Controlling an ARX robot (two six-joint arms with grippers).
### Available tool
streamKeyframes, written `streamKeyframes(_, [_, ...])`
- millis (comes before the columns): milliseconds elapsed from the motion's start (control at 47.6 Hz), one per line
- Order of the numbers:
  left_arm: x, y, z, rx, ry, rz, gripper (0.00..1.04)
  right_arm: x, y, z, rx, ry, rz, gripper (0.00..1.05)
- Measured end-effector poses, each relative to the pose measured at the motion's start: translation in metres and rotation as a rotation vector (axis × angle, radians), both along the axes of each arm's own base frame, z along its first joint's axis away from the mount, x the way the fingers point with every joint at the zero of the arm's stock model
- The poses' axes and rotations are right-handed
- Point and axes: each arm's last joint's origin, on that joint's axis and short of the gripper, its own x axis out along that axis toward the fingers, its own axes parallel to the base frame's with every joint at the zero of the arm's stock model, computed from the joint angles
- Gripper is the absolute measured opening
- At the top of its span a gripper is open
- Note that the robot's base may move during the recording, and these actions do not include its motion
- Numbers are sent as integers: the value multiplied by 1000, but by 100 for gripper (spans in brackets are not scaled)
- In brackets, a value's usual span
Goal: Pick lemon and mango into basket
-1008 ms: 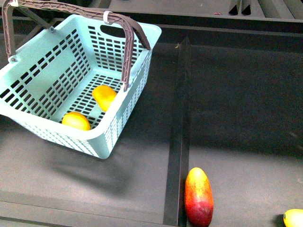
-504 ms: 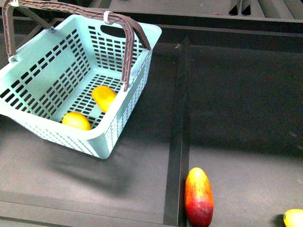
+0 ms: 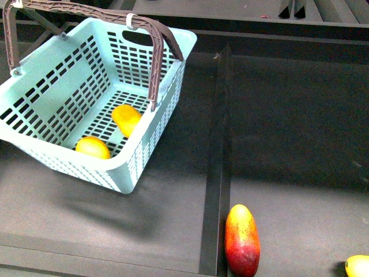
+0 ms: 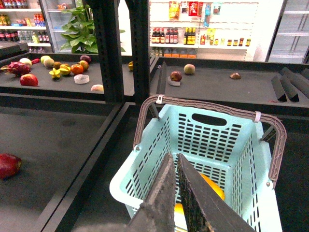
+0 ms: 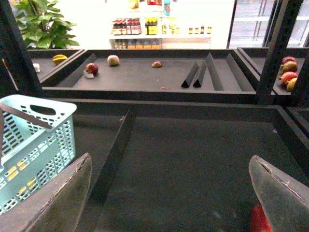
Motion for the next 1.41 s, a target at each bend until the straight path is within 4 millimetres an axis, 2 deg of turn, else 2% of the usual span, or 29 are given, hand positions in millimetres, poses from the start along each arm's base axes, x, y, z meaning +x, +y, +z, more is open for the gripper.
streamKeyframes(126, [-3,0,0,0,1,0,4,0,0,0,0,0,0,96])
streamKeyframes(231, [-13,0,-3,0,10,0,4,0,0,0,0,0,0,96])
streamKeyframes(777, [-14,0,-3,0,4,0,4,0,0,0,0,0,0,96])
streamKeyframes(1029, [-14,0,-3,0,4,0,48,0,0,0,0,0,0,96])
streamKeyframes(1134, [-14,0,-3,0,4,0,74,0,0,0,0,0,0,96])
streamKeyframes(1281, [-14,0,-3,0,4,0,98,0,0,0,0,0,0,96])
streamKeyframes(1407, [-14,0,-3,2,4,0,98,0,0,0,0,0,0,96])
